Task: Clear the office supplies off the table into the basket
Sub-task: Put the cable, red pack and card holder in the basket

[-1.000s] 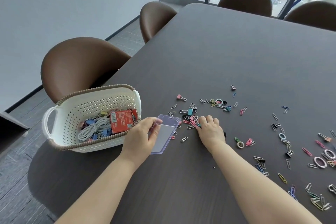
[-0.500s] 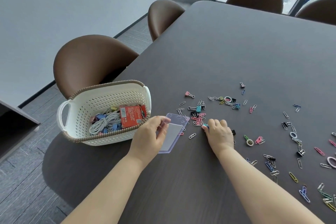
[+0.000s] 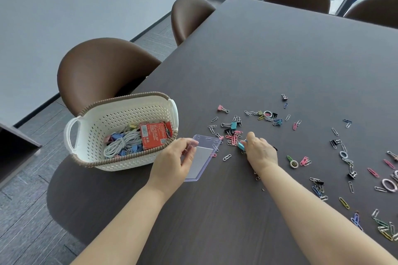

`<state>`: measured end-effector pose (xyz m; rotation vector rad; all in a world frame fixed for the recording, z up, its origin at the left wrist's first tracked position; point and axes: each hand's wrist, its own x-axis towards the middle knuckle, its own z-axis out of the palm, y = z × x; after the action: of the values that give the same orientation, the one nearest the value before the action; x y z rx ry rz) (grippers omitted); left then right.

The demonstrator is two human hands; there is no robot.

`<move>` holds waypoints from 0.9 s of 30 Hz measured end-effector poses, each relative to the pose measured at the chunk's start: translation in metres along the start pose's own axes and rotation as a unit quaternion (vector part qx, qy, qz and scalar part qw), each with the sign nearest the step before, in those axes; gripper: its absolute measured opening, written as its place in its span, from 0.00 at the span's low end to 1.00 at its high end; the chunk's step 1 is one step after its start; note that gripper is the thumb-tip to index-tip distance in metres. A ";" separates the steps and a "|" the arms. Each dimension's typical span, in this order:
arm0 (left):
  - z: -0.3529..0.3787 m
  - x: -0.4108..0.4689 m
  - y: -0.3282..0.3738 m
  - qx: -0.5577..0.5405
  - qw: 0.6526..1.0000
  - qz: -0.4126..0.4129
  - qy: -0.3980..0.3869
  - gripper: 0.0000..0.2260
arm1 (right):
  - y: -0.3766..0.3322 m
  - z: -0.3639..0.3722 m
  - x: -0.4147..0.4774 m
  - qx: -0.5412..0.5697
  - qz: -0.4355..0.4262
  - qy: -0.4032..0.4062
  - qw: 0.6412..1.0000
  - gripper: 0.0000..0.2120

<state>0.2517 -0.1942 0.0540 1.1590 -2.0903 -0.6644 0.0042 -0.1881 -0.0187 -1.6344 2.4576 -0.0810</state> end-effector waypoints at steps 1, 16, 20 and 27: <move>-0.003 0.001 0.002 -0.002 1.000 0.008 0.006 0.07 | 0.000 -0.005 0.000 0.042 0.025 0.009 0.999 0.14; -0.139 0.047 -0.040 0.044 0.982 -0.063 0.170 0.13 | -0.207 -0.120 -0.019 0.440 -0.205 0.127 0.865 0.05; -0.144 0.056 -0.084 0.151 0.978 -0.137 -0.045 0.14 | -0.235 -0.100 -0.015 0.332 -0.241 0.028 0.912 0.07; -0.150 0.050 -0.088 0.284 0.957 -0.056 -0.010 0.19 | -0.223 -0.076 -0.014 0.179 -0.254 0.052 0.949 0.13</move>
<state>0.3908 -0.2977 0.1067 1.5897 -2.3204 -0.1103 0.1974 -0.2666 0.0911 -2.0679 1.8695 -0.6570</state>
